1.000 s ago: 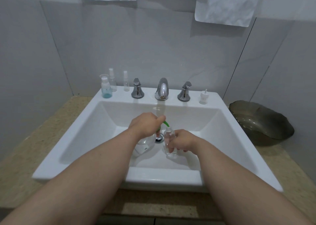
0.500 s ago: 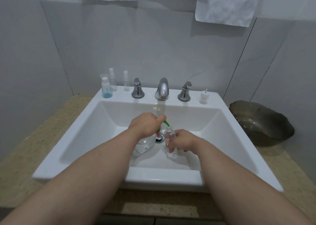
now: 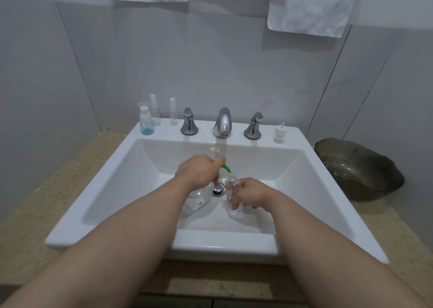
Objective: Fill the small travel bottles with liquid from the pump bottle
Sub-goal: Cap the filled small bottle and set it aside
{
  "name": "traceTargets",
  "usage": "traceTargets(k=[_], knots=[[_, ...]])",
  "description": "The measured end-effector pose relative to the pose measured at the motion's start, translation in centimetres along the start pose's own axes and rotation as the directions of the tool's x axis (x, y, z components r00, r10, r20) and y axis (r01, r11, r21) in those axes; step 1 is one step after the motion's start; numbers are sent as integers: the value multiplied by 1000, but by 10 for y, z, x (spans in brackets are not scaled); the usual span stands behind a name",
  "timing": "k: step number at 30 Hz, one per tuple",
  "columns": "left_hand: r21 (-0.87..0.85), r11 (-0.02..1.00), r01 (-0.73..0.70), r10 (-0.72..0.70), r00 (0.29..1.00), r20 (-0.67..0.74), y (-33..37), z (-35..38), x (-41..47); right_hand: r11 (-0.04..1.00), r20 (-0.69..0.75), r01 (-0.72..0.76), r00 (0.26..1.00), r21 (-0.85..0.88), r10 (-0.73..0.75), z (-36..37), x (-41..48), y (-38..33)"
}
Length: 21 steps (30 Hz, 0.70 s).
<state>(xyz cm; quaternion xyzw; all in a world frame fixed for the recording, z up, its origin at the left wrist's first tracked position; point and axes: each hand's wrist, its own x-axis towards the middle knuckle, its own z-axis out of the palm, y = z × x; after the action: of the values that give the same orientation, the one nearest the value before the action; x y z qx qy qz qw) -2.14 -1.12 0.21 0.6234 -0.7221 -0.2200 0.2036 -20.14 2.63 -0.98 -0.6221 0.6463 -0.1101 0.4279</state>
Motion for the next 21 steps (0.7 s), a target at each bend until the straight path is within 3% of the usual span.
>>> traceTargets(k=[5,9,16,21], knots=[[-197,977,87,-107,990,-96,-18,-5,-2,1000,-27,-12,1000,6,12,1,0,1],[-433,881,189,-274,951,-143,-31,-10,1,999,-36,-6,999,49,7,-1,-3,-1],[-454,866,212,-311,937,-156,-38,-6,1,986,-118,47,993,158,-29,-5,-5,-3],[-437,881,183,-276,948,-161,-31,-4,-4,966,-269,63,963,249,7,-9,-2,-1]])
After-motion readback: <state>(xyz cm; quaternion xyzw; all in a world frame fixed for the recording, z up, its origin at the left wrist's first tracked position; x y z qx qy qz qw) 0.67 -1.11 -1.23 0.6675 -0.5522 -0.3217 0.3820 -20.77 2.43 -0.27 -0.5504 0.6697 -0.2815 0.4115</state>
